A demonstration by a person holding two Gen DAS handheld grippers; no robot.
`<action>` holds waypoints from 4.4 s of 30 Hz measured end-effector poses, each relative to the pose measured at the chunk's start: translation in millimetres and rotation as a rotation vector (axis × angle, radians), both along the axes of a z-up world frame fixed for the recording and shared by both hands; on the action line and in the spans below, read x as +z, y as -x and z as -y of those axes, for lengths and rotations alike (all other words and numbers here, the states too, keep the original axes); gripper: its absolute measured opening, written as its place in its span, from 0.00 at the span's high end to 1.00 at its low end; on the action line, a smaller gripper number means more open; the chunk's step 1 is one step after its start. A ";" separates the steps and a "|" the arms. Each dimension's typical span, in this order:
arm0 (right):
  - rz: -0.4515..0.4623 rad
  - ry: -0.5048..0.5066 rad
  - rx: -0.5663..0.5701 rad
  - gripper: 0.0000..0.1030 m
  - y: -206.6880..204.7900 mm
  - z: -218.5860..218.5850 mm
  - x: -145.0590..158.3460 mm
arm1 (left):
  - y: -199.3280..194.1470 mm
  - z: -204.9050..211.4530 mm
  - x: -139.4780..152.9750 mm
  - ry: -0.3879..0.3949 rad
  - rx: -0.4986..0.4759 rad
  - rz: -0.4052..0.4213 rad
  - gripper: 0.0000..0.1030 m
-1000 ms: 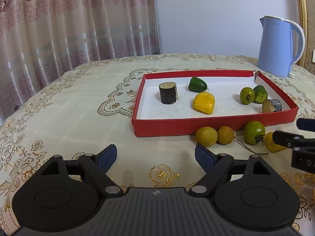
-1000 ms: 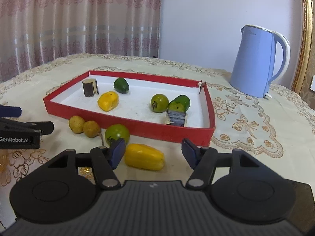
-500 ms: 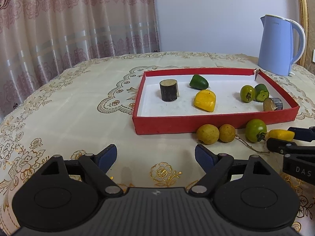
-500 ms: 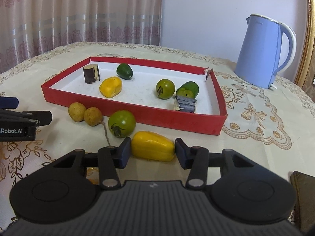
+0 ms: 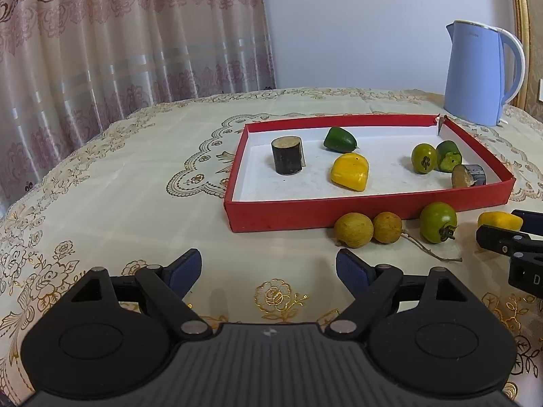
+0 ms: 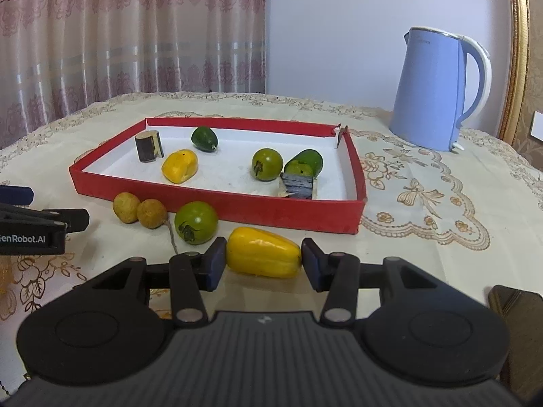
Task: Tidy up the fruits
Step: 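Hold the yellow pepper in the right gripper, then grasp the yellow quince in front of the tray with the left gripper while the right holds the pepper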
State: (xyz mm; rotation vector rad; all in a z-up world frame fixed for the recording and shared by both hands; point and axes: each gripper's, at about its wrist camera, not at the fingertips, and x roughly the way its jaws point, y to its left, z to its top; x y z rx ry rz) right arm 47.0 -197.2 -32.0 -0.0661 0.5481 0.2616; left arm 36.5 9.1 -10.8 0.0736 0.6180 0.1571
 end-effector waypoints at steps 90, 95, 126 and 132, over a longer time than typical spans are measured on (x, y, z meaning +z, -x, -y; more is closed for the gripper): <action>0.024 -0.049 -0.008 0.56 10.0 12.8 7.7 | -32.1 -5.3 0.7 0.212 -0.175 -0.036 0.14; 0.023 -0.054 -0.009 0.56 9.8 15.4 6.1 | -41.6 -12.4 -3.7 0.245 -0.133 -0.076 0.31; 0.038 -0.070 -0.018 0.56 12.4 25.7 8.5 | -30.8 -3.9 -0.8 0.137 -0.140 -0.036 0.51; 0.031 -0.069 -0.017 0.56 10.3 24.7 5.5 | -39.5 -1.4 -3.8 0.152 -0.152 -0.048 0.56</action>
